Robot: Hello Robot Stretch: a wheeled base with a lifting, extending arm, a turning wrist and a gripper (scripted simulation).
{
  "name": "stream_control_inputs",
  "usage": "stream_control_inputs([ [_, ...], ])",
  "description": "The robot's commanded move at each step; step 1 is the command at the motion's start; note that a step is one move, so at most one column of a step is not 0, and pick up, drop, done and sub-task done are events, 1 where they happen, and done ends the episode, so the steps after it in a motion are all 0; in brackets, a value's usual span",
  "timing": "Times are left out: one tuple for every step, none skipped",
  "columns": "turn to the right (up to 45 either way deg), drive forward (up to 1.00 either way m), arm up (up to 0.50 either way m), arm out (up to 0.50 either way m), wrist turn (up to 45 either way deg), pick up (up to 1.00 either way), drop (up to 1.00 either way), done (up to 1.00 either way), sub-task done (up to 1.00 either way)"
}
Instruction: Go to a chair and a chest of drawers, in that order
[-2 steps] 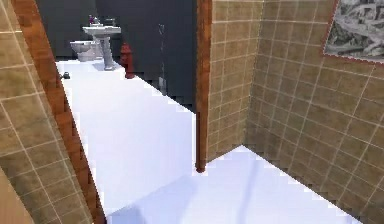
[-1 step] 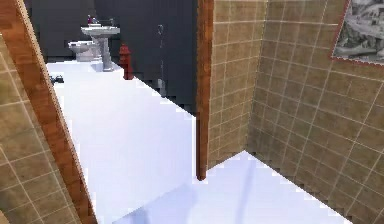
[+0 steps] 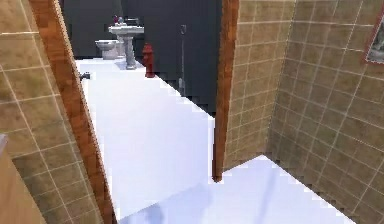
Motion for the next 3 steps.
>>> stream_control_inputs([
  [0.0, 0.90, 0.00, 0.00, 0.0, 0.00, 0.00, 0.00, 0.00],
  [-45.0, 0.00, 0.00, 0.00, 0.0, 0.00, 0.00, 0.00, 0.00],
  [0.0, 0.05, 0.00, 0.00, 0.0, 0.00, 0.00, 0.00, 0.00],
])
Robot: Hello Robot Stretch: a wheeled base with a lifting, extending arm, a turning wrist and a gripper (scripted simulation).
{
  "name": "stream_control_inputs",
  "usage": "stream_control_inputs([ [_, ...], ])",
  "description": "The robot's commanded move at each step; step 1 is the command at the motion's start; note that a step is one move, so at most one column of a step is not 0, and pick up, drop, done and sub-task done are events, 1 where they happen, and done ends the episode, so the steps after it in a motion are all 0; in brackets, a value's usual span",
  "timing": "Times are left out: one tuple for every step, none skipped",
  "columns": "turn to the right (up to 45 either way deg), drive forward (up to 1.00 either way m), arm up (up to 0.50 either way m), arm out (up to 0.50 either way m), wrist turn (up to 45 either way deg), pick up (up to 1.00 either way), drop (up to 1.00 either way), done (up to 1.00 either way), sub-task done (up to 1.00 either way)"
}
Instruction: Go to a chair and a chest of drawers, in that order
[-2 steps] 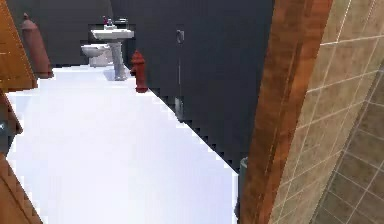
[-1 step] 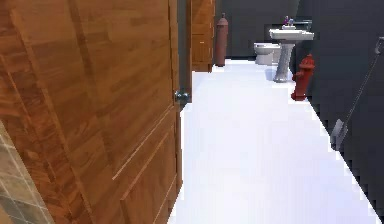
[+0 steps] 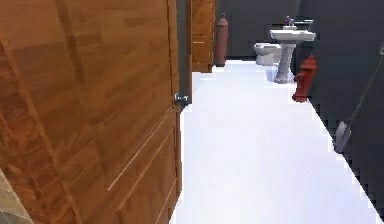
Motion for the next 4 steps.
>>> stream_control_inputs([
  [15.0, 0.00, 0.00, 0.00, 0.0, 0.00, 0.00, 0.00, 0.00],
  [0.0, 1.00, 0.00, 0.00, 0.0, 0.00, 0.00, 0.00, 0.00],
  [0.0, 0.05, 0.00, 0.00, 0.0, 0.00, 0.00, 0.00, 0.00],
  [0.0, 1.00, 0.00, 0.00, 0.0, 0.00, 0.00, 0.00, 0.00],
])
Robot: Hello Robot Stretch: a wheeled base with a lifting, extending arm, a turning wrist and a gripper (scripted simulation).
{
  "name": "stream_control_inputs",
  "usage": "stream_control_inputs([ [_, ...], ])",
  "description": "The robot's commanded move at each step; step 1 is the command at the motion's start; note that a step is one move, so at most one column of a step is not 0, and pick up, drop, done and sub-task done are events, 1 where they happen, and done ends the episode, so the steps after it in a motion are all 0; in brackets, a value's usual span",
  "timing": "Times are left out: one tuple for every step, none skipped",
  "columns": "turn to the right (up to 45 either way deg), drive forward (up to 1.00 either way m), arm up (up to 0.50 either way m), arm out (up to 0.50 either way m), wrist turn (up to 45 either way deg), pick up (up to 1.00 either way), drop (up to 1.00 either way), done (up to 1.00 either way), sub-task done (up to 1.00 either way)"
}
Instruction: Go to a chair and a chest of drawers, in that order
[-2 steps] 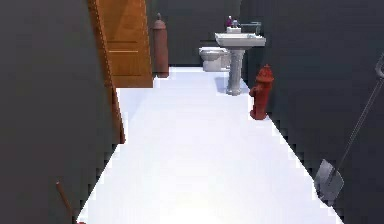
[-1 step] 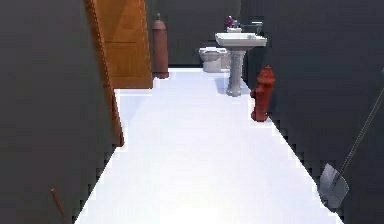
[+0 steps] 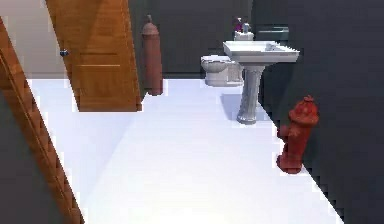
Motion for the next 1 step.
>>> stream_control_inputs([
  [0.0, 1.00, 0.00, 0.00, 0.0, 0.00, 0.00, 0.00, 0.00],
])
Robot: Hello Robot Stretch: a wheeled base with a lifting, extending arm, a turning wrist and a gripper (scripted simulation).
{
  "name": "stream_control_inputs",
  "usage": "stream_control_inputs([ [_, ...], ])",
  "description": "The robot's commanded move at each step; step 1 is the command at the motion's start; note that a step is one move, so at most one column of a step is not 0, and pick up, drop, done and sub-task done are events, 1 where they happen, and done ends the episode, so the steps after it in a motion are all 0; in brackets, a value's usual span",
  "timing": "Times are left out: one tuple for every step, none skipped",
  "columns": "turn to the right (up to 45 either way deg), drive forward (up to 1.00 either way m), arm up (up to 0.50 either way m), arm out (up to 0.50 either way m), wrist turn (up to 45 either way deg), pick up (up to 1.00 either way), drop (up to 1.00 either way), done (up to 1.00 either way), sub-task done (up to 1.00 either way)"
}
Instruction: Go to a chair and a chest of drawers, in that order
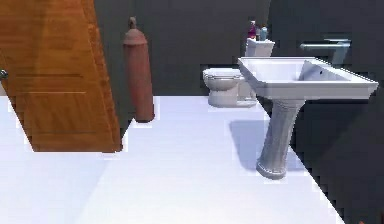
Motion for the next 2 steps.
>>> stream_control_inputs([
  [0.0, 0.25, 0.00, 0.00, 0.0, 0.00, 0.00, 0.00, 0.00],
  [-45.0, 0.00, 0.00, 0.00, 0.0, 0.00, 0.00, 0.00, 0.00],
])
